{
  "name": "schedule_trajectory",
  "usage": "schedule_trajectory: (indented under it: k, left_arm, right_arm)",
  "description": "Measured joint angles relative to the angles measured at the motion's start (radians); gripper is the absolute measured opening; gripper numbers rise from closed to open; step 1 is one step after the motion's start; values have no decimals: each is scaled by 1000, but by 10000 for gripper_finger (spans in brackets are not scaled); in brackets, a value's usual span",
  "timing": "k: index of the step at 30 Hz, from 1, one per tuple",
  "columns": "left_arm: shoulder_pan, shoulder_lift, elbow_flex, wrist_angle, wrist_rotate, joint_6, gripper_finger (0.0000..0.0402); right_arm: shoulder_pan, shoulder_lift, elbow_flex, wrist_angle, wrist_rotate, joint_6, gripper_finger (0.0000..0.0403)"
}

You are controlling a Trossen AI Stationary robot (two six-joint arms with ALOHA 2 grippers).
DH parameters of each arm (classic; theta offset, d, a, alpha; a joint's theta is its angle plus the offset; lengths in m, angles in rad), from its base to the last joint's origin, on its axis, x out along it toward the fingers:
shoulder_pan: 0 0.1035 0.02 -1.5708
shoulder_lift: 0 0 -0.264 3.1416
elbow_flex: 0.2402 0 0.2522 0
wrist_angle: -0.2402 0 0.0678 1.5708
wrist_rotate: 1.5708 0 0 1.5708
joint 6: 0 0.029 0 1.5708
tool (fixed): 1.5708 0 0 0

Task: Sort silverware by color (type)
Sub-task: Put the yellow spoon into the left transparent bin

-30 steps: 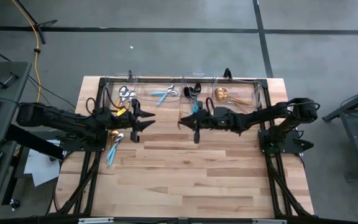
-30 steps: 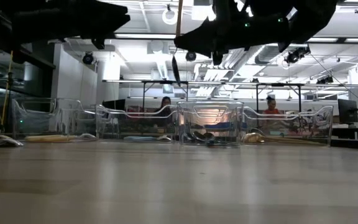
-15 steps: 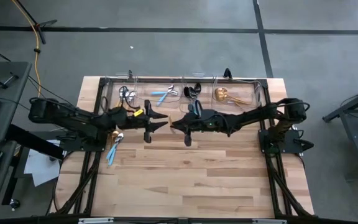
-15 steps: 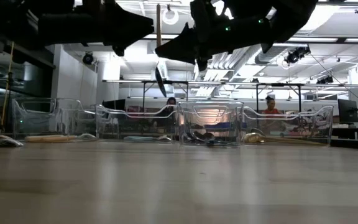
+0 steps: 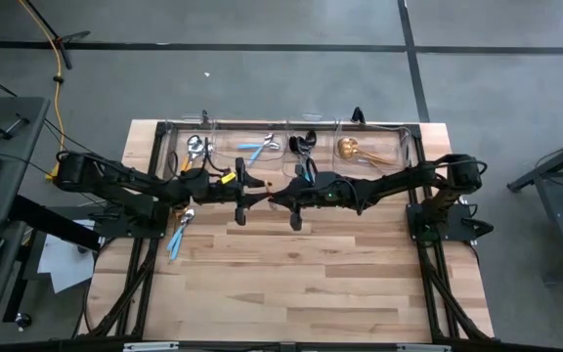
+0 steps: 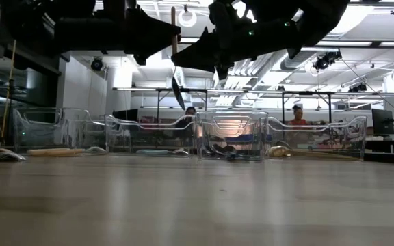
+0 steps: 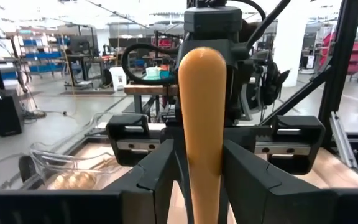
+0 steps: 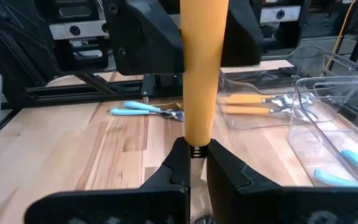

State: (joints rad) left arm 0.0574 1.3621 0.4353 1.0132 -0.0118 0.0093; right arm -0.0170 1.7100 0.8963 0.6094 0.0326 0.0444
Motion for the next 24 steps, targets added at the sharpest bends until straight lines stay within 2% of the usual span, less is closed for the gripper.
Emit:
schedule_trajectory:
  k: [3,8,11,18,24]
  left_arm:
    - [0,0,1,1,0,19,99]
    - [0,0,1,1,0,24,43]
    - [-1,0,1,1,0,27,43]
    - [0,-9,1,-16,-5,33,43]
    - [0,-115,-32,-104,-71,52,43]
  right_arm:
    - [0,0,0,-1,0,-1,10]
    - [0,0,0,0,0,-13,10]
    - [0,0,0,0,0,-15,22]
    - [0,0,0,0,0,-20,97]
    - [-3,-42,0,-48,1,-66,116]
